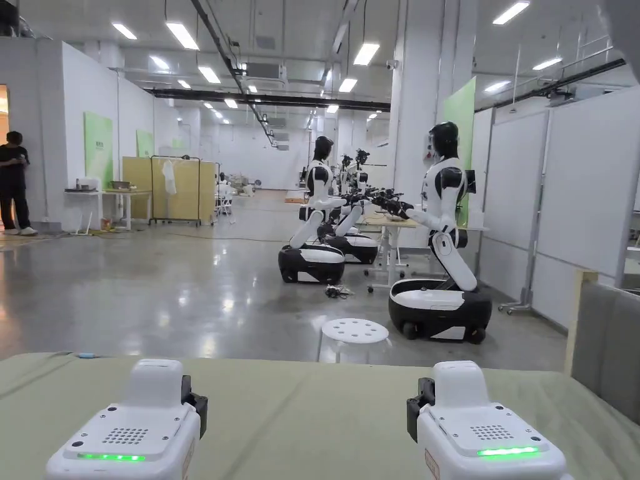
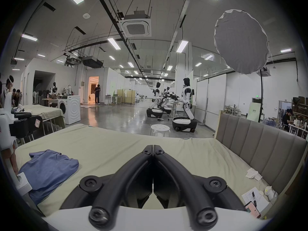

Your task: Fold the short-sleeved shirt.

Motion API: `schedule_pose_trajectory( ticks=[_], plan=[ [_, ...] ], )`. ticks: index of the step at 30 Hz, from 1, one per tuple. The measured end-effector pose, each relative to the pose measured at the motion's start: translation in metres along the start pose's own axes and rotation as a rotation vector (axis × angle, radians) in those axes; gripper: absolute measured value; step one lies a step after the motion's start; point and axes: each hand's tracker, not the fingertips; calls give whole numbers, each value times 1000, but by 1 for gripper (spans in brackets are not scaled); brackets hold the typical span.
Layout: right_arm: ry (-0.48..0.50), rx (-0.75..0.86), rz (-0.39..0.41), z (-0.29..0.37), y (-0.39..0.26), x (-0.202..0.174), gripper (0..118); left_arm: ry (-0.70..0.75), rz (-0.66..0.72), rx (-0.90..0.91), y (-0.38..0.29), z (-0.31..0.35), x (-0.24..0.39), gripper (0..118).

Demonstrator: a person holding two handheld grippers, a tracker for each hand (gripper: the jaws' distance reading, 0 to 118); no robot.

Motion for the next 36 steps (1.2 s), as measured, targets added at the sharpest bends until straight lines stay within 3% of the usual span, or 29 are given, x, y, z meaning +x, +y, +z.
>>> schedule_pose_trajectory(
  ticks=[4,9,11,15,21,25,26,27,28,32,36],
  plan=[
    [63,9,18,-5,2,-31,3,80,14,-2,-1,15,-33,0],
    [254,28,15,-8,3,-112,3,237,12,-25,-7,47,-99,0],
    [349,32,9,-5,1,-151,3,298,0,-83,-13,59,-126,0],
    [466,6,-6,-5,-6,-198,3,270,5,-321,-21,55,-174,0],
    [499,-39,34,-17,-32,-225,3,120,168,-748,-64,-12,-233,0],
    [483,-78,79,-36,-54,-231,3,95,169,-851,-105,-61,-247,0],
    [476,-91,91,-43,-59,-232,3,90,208,-861,-114,-72,-249,32],
    [468,-103,97,-49,-64,-233,3,104,216,-879,-124,-84,-251,82],
    [464,-119,103,-55,-70,-235,3,99,214,-897,-139,-98,-251,118],
    [440,-179,116,-79,-92,-237,3,96,274,-896,-158,-145,-243,116],
    [421,-243,121,-97,-113,-238,3,34,314,-928,-227,-161,-221,116]
  ],
)
